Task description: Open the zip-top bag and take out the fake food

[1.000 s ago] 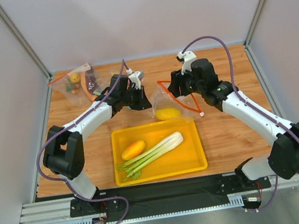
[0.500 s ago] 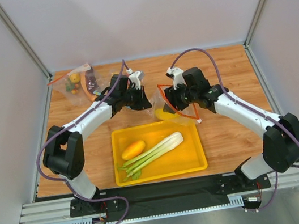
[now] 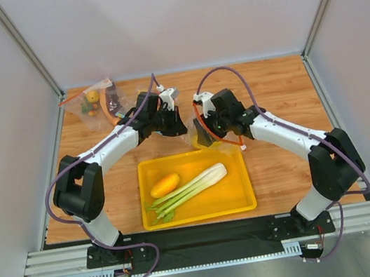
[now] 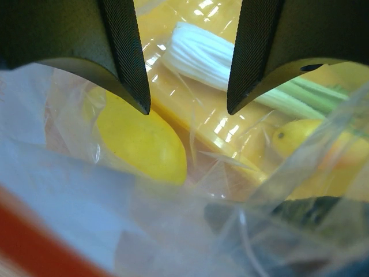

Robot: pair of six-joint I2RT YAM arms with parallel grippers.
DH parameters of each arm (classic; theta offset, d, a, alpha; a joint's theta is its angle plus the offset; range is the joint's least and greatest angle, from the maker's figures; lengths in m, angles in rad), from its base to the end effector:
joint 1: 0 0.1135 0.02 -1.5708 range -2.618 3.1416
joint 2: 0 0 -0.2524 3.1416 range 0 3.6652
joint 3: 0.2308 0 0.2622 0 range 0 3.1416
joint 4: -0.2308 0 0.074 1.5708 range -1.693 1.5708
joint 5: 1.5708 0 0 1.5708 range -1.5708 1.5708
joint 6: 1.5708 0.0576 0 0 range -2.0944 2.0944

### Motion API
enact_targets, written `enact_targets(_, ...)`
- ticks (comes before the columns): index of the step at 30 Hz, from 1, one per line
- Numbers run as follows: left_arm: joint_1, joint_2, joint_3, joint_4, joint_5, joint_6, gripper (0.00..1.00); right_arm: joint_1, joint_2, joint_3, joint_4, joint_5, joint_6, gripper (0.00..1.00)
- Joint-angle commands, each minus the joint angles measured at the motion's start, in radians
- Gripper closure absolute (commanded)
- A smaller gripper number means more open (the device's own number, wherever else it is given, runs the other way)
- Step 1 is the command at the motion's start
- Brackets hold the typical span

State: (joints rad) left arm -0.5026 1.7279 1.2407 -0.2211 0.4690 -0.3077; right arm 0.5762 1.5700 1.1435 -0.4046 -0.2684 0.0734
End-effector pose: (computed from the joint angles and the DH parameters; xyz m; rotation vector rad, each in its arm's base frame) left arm 0.3453 -0.2195 0.2147 0.4871 2.3203 -0.9448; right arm 0.2972 0.2113 0.2192 -0.7346 2.3441 0.6174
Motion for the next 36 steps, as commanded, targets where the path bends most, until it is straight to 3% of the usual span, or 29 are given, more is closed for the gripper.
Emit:
enact_targets(1, -0.002, -0.011, 0.025, 0.008, 0.026, 0.012, 1.0, 0.014, 0.044, 0.035, 0.067, 0.086, -0.034, 0.41)
enact_targets(11, -0.002, 0.016, 0.039, 0.002, 0.045, 0.01, 1.0, 0.016, 0.151, 0.044, 0.237, 0.123, -0.069, 0.33)
enact_targets(22, -0.002, 0.027, 0.049, 0.0, 0.053, 0.009, 1.0, 0.019, 0.222, 0.032, 0.236, 0.13, -0.116, 0.29)
enact_targets(36, -0.002, 0.019, 0.049, -0.004, 0.051, 0.013, 1.0, 0.059, 0.232, -0.025, 0.191, 0.251, -0.162, 0.23)
